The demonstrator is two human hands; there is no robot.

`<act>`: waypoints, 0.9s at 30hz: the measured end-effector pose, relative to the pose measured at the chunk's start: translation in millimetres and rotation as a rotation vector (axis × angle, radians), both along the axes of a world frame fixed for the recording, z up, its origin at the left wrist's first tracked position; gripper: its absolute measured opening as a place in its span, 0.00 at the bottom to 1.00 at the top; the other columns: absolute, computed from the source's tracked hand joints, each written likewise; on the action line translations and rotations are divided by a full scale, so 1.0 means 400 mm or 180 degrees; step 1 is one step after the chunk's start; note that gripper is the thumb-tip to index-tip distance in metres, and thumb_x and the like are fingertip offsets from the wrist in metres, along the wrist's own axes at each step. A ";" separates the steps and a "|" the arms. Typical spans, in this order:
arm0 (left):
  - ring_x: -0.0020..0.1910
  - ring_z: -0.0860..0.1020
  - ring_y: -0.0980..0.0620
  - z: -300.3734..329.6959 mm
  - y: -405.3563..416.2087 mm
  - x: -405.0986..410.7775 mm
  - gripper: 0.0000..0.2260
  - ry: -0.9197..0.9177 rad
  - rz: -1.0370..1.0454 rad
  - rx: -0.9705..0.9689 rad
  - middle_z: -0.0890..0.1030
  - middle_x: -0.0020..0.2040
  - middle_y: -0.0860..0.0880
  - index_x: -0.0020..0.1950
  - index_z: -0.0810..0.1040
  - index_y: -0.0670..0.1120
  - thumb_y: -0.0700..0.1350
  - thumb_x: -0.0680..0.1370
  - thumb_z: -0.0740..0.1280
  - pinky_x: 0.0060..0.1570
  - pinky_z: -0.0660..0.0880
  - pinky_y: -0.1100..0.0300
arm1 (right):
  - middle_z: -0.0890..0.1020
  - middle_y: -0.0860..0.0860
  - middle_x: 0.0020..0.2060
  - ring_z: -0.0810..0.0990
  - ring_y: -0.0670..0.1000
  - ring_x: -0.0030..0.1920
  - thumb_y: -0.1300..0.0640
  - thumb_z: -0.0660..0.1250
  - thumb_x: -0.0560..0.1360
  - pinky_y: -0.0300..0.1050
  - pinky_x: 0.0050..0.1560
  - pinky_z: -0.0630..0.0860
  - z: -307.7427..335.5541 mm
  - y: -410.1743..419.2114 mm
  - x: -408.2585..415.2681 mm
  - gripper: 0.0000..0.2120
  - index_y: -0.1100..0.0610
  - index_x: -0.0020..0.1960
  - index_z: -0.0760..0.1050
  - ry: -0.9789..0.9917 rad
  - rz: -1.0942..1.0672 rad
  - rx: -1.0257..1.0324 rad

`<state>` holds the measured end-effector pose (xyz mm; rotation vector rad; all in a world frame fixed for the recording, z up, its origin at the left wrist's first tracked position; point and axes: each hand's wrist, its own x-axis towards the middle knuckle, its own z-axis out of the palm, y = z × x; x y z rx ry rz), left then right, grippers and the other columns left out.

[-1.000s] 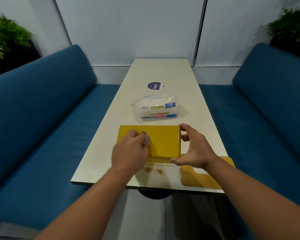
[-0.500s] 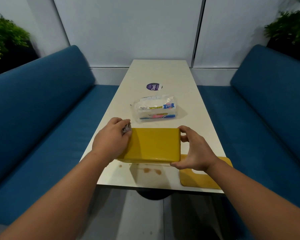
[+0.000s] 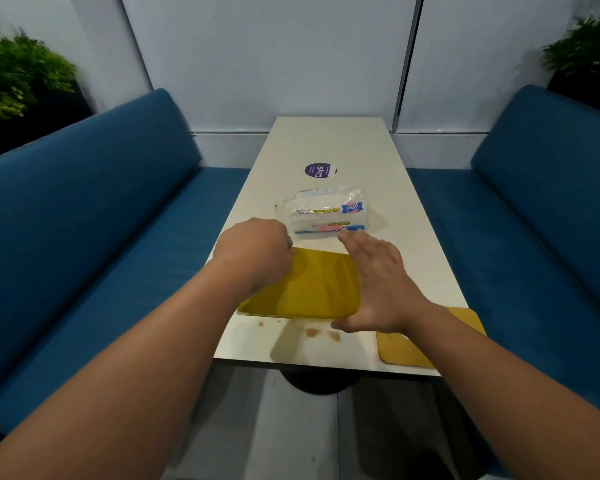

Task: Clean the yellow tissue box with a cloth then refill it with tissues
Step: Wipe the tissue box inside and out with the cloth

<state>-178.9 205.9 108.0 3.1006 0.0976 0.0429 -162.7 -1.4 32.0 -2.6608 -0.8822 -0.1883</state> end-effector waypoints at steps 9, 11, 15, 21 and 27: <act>0.40 0.75 0.47 0.061 -0.071 -0.016 0.06 -0.0333 0.0083 0.0047 0.73 0.38 0.50 0.49 0.75 0.49 0.47 0.78 0.59 0.37 0.72 0.57 | 0.65 0.48 0.70 0.64 0.53 0.69 0.41 0.77 0.57 0.52 0.70 0.63 0.047 0.146 -0.026 0.56 0.50 0.77 0.50 -0.0496 -0.0289 0.0012; 0.42 0.76 0.48 0.075 -0.061 -0.023 0.08 -0.0489 0.0022 -0.0333 0.78 0.44 0.51 0.52 0.78 0.51 0.49 0.79 0.60 0.38 0.71 0.58 | 0.68 0.49 0.68 0.66 0.54 0.67 0.42 0.78 0.55 0.54 0.67 0.67 0.039 0.125 -0.010 0.57 0.52 0.76 0.54 -0.0486 -0.0292 0.0081; 0.43 0.76 0.54 0.082 -0.008 -0.057 0.07 -0.1123 0.0150 -0.1688 0.79 0.44 0.56 0.50 0.78 0.56 0.54 0.78 0.62 0.41 0.74 0.58 | 0.66 0.50 0.68 0.63 0.53 0.67 0.44 0.80 0.55 0.52 0.65 0.68 0.029 0.065 0.020 0.55 0.52 0.75 0.56 -0.0241 -0.0198 0.0346; 0.48 0.80 0.54 -0.077 0.056 -0.117 0.05 -0.1765 0.0959 -0.3560 0.82 0.44 0.56 0.49 0.81 0.55 0.52 0.78 0.66 0.46 0.79 0.54 | 0.64 0.49 0.68 0.63 0.51 0.66 0.45 0.82 0.54 0.47 0.63 0.66 0.011 -0.003 0.050 0.55 0.51 0.73 0.56 0.0190 -0.0051 0.0759; 0.41 0.80 0.49 -0.175 0.038 -0.129 0.08 -0.1192 0.1445 -0.4927 0.83 0.41 0.49 0.48 0.82 0.45 0.47 0.79 0.65 0.37 0.77 0.57 | 0.63 0.44 0.66 0.65 0.48 0.66 0.49 0.84 0.53 0.49 0.68 0.68 -0.024 -0.035 0.058 0.58 0.47 0.74 0.54 0.0724 -0.0032 0.1289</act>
